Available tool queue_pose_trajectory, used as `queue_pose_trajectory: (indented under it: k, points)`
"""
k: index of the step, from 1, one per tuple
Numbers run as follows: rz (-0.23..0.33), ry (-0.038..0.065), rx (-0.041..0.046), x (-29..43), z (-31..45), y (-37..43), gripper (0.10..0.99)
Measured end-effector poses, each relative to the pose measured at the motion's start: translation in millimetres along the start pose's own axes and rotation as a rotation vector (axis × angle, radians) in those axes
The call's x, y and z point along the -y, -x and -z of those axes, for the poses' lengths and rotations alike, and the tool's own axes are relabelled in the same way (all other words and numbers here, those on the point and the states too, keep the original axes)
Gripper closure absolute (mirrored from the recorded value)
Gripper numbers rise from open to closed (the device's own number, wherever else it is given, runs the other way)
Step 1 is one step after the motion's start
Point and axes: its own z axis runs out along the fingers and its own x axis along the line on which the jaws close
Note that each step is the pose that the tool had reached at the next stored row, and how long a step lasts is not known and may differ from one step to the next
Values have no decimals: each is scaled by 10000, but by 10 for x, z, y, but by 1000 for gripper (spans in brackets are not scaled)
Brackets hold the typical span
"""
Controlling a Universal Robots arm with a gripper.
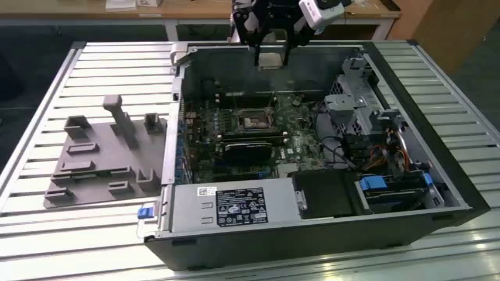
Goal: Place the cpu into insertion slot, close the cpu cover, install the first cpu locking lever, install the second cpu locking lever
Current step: 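Place the cpu into insertion slot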
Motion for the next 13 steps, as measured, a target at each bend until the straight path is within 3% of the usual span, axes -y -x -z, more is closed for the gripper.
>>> queue_pose_trajectory:
  k: [13]
  points:
    - [1,0,0,2,-18,-3,545]
